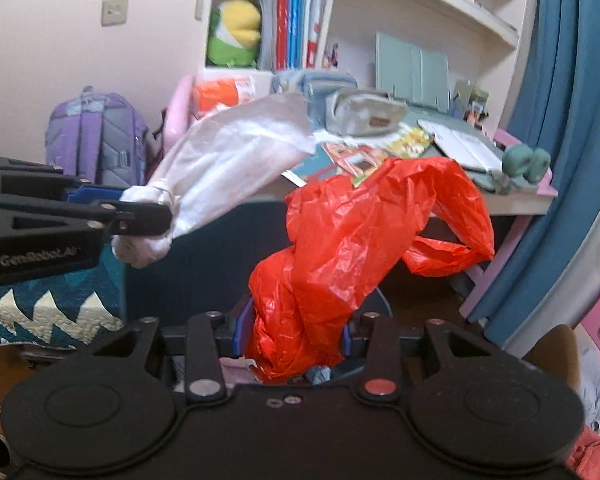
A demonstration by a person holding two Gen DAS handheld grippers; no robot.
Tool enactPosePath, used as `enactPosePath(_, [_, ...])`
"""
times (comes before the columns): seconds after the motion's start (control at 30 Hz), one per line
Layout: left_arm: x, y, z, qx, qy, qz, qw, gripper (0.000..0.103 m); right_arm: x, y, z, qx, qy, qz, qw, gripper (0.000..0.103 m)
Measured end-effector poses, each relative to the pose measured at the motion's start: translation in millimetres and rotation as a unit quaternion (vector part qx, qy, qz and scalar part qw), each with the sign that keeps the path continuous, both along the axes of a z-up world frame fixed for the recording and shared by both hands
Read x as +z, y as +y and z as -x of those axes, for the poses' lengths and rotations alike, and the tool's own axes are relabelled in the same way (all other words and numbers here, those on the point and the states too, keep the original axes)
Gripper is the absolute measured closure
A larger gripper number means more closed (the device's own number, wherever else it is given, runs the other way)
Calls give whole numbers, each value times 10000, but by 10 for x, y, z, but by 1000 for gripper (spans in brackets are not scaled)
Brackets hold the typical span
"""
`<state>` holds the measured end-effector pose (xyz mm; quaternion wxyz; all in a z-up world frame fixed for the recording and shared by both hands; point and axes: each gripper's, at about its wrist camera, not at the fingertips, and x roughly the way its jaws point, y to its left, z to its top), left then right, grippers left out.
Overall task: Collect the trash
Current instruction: 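Lift tissue and red bag with both tools over the teal bin, then open both tools to drop tissue and red bag into the bin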
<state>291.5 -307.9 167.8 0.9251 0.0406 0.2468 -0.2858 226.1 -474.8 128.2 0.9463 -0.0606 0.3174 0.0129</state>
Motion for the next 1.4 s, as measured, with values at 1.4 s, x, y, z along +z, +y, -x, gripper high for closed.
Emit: enactPosePath(1.4, [-725, -473, -700, -193, 1497, -1216, 9810, 46, -382, 182, -561, 528, 1793, 292, 9819, 29])
